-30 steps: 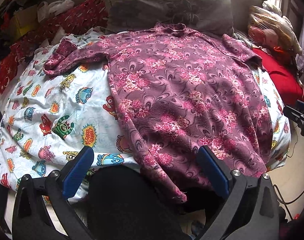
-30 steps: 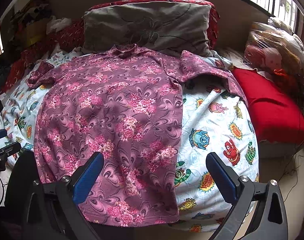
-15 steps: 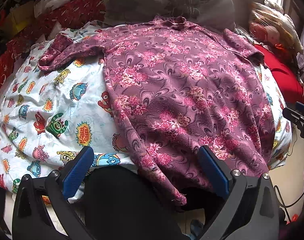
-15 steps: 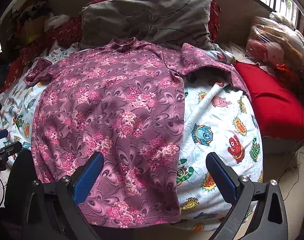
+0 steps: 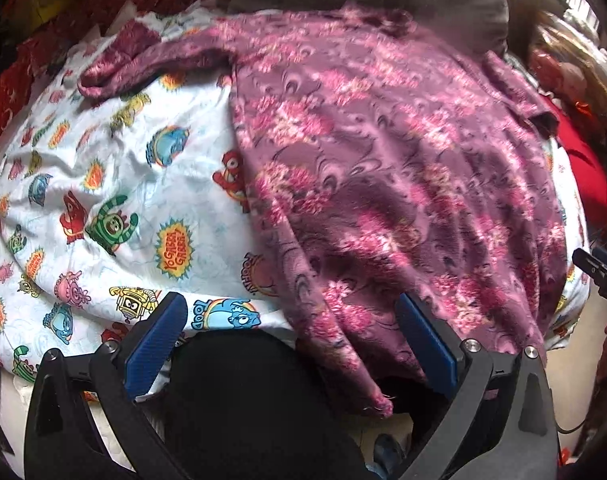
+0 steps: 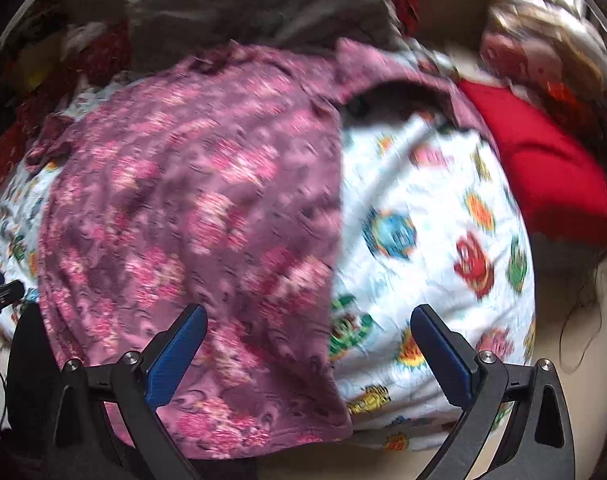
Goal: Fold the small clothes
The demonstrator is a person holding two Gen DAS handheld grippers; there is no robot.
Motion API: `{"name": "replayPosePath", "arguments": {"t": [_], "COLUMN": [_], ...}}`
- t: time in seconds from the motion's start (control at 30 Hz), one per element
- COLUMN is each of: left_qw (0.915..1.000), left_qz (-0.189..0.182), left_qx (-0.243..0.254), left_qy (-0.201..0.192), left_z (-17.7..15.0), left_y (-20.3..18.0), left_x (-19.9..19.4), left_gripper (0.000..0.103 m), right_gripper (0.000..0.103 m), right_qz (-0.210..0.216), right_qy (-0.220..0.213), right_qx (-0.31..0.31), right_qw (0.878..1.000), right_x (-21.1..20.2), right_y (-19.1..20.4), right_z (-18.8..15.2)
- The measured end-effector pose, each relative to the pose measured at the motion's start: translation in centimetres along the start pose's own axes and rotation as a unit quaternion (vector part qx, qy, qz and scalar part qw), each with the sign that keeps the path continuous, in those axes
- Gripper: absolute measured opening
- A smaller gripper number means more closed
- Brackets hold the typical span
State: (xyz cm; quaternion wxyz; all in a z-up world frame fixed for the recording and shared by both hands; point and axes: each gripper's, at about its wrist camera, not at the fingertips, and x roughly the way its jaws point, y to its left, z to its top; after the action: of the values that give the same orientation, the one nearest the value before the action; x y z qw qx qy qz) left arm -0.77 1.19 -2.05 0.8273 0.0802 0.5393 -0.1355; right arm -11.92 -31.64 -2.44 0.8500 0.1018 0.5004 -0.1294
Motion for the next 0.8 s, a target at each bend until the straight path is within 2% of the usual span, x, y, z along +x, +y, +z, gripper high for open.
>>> {"name": "replayPosePath", "arguments": {"t": [0.1, 0.17, 0.2, 0.23, 0.27, 0.3, 0.33, 0.37, 0.4, 0.43, 0.5, 0.57, 0.63, 0.7, 0.73, 0.77, 0.8], "left_qw": [0.9997, 0.9987, 0.998, 0.9972, 0.9957, 0.9944, 0.9929, 0.9917, 0.992, 0.9929, 0.9949, 0.995, 0.9934, 0.9918, 0.9897, 0.9864, 0.9861], "left_qz": [-0.001, -0.01, -0.012, -0.015, -0.023, -0.027, -0.03, -0.037, -0.04, -0.042, -0.054, -0.086, -0.112, -0.125, -0.138, -0.156, -0.156], "left_qx": [0.02, 0.037, 0.048, 0.057, 0.072, 0.08, 0.087, 0.086, 0.082, 0.078, 0.059, 0.022, -0.01, -0.026, -0.031, -0.037, -0.037], "left_qy": [0.016, 0.032, 0.04, 0.045, 0.053, 0.063, 0.076, 0.088, 0.087, 0.08, 0.061, 0.045, 0.023, 0.013, 0.022, 0.037, 0.044], "left_z": [0.1, 0.1, 0.1, 0.1, 0.0, 0.0, 0.0, 0.0, 0.0, 0.2, 0.9, 1.8, 2.5, 2.7, 2.5, 2.1, 1.9], "left_y": [-1.0, -2.0, -2.6, -3.1, -3.8, -4.1, -4.3, -4.2, -3.9, -3.3, -1.4, 1.2, 3.7, 5.4, 5.8, 5.8, 5.6], "left_x": [1.1, 1.9, 2.3, 2.6, 3.0, 3.4, 3.8, 4.0, 3.8, 3.1, 0.7, -2.5, -5.8, -7.6, -7.5, -6.9, -6.3], "left_gripper": [0.103, 0.102, 0.099, 0.085, 0.056, 0.037, 0.003, 0.0, 0.0, 0.0, 0.0, 0.0, 0.0, 0.0, 0.0, 0.0, 0.0], "right_gripper": [0.101, 0.097, 0.092, 0.084, 0.079, 0.068, 0.047, 0.033, 0.007, 0.003, 0.003, 0.003, 0.003, 0.003, 0.003, 0.003, 0.003], "right_qz": [0.008, 0.019, 0.026, 0.033, 0.041, 0.048, 0.048, 0.044, 0.047, 0.063, 0.114, 0.159, 0.22, 0.241, 0.244, 0.238, 0.227], "right_qy": [0.047, 0.075, 0.089, 0.103, 0.116, 0.127, 0.132, 0.135, 0.135, 0.132, 0.094, 0.062, 0.018, -0.017, -0.025, -0.029, -0.031], "right_qx": [0.026, 0.031, 0.03, 0.027, 0.022, 0.016, 0.011, 0.005, 0.003, 0.008, 0.027, 0.045, 0.073, 0.088, 0.094, 0.099, 0.1], "right_qw": [0.999, 0.997, 0.995, 0.994, 0.992, 0.991, 0.99, 0.99, 0.99, 0.989, 0.989, 0.984, 0.973, 0.966, 0.965, 0.966, 0.968], "right_x": [2.3, 3.7, 4.3, 4.9, 5.5, 5.9, 6.2, 6.3, 6.3, 6.0, 3.7, 1.0, -2.9, -5.8, -6.5, -7.0, -7.0], "right_y": [-1.3, -1.6, -1.6, -1.5, -1.3, -1.1, -1.0, -1.0, -1.0, -1.3, -2.2, -3.1, -4.6, -5.8, -6.2, -6.4, -6.5], "right_z": [-0.7, -1.5, -1.8, -2.2, -2.6, -2.9, -3.2, -3.4, -3.5, -3.6, -3.4, -2.8, -2.1, -1.5, -1.3, -1.2, -1.1]}}
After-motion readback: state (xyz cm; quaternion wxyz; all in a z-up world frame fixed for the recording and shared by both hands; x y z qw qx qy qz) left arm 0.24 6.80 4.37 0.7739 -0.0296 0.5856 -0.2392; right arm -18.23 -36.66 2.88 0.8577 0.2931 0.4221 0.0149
